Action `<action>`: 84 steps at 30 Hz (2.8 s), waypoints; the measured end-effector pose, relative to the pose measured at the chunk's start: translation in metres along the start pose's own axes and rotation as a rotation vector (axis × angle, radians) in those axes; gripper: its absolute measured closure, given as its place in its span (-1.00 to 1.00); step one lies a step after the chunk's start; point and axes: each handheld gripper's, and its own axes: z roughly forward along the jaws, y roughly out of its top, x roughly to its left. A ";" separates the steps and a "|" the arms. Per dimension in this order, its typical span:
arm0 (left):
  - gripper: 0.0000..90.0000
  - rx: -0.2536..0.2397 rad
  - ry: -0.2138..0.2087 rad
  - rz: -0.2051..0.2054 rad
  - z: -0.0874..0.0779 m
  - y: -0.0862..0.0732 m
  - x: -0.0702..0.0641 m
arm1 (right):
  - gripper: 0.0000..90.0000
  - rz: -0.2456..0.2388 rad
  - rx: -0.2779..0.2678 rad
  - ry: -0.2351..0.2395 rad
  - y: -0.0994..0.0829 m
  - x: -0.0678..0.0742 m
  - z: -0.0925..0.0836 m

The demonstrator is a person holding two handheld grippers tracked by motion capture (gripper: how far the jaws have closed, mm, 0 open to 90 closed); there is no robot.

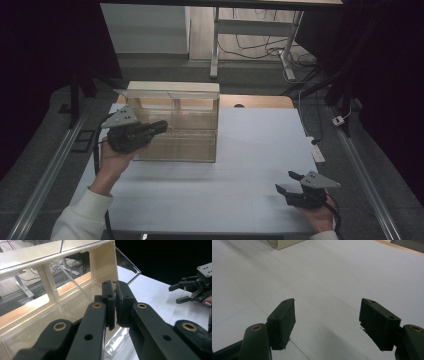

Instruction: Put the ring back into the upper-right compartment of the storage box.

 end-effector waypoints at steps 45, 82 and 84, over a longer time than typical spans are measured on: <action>0.89 0.042 0.001 0.018 0.069 0.031 0.002 | -0.37 0.000 0.007 -0.007 -0.002 -0.002 0.001; 0.34 0.054 -0.007 0.056 0.075 0.031 -0.012 | -0.37 -0.004 0.010 -0.007 -0.003 -0.002 0.001; 0.32 0.056 -0.008 0.057 0.074 0.030 -0.013 | -0.37 -0.002 0.012 -0.007 -0.003 -0.002 0.001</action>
